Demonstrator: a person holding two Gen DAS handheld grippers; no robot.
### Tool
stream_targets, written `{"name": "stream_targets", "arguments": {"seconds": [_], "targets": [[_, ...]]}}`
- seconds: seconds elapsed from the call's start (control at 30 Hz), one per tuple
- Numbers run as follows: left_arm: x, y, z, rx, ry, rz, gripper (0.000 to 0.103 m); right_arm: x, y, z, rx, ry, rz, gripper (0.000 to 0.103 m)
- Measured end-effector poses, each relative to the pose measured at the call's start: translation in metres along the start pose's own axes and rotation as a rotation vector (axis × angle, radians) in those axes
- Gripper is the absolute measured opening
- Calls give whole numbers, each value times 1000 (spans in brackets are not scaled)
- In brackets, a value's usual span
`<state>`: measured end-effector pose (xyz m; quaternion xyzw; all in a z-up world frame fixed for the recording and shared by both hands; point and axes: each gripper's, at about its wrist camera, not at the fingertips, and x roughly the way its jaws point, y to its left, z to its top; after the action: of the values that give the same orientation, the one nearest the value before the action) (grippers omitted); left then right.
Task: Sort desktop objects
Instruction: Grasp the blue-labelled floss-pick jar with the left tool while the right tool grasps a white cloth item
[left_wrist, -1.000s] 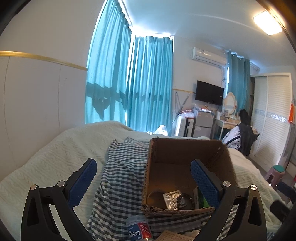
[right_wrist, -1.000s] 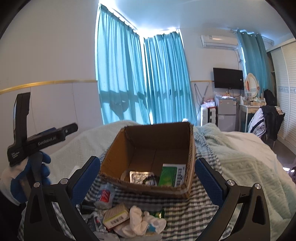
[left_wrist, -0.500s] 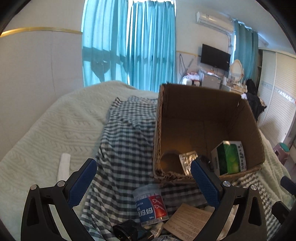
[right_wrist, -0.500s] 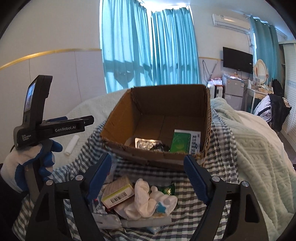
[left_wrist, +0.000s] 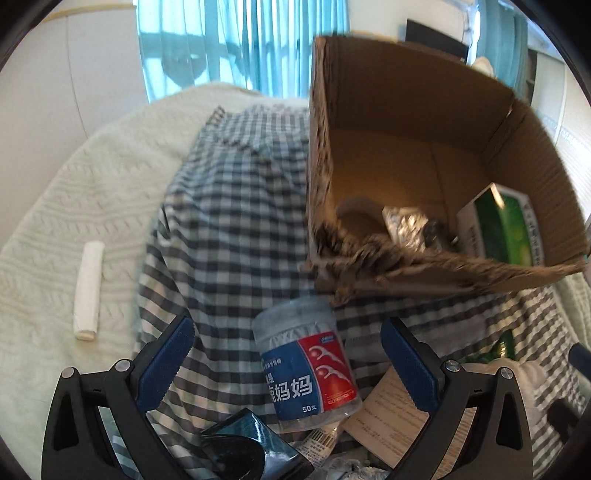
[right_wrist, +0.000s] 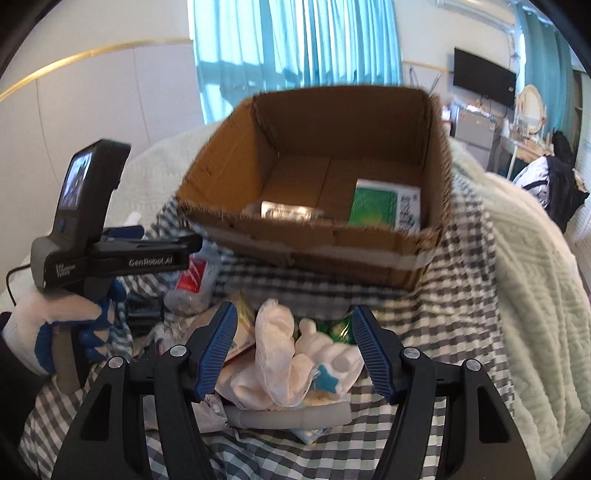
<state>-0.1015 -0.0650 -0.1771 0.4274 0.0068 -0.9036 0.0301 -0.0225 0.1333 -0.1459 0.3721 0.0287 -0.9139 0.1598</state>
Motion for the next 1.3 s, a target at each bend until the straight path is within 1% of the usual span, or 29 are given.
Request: {"name": "stream_targets", "arguments": {"seconds": [0.1, 0.13, 0.17, 0.2, 0.33, 0.4, 0.43, 0.47, 0.5, 0.53, 0.57, 0.6, 0.67, 0.7, 0.8, 1.1, 1.3], "targets": [[16, -1, -4, 0, 53, 6, 103, 20, 0, -5, 7, 65, 6, 65], [20, -1, -5, -1, 69, 6, 103, 24, 1, -7, 9, 82, 5, 63], [25, -1, -6, -3, 87, 7, 103, 29, 0, -8, 11, 100, 6, 59], [29, 0, -6, -4, 104, 7, 103, 34, 0, -9, 12, 118, 7, 57], [47, -1, -10, 0, 178, 27, 103, 40, 4, -9, -4, 134, 1, 57], [57, -1, -13, -5, 221, 28, 100, 42, 6, -9, -14, 137, 1, 56], [59, 0, -14, -10, 234, 19, 96, 43, 6, -9, -17, 138, 4, 53], [60, 0, -15, -13, 242, 10, 92, 43, 7, -10, -21, 140, 6, 48], [61, 0, -16, -15, 247, 5, 83, 44, 9, -10, -27, 141, 3, 45], [60, 0, -16, -16, 249, 2, 71, 44, 10, -10, -33, 141, 3, 39], [59, 0, -17, -19, 249, -2, 66, 44, 11, -11, -39, 142, 9, 32], [59, 1, -17, -21, 246, -3, 66, 44, 12, -11, -44, 144, 15, 28], [56, 1, -19, -23, 242, -6, 66, 44, 14, -12, -48, 148, 34, 11], [54, 1, -19, -22, 237, -7, 66, 46, 15, -13, -48, 163, 54, 5], [44, -1, -21, -15, 213, -6, 66, 46, 19, -13, -69, 163, 38, 5], [-2, -10, -35, 29, 119, 25, 66, 22, 8, -7, -23, 86, 22, 4], [-37, -16, -46, 34, 51, 12, 66, 1, 10, -4, -21, 26, -1, 4]]}}
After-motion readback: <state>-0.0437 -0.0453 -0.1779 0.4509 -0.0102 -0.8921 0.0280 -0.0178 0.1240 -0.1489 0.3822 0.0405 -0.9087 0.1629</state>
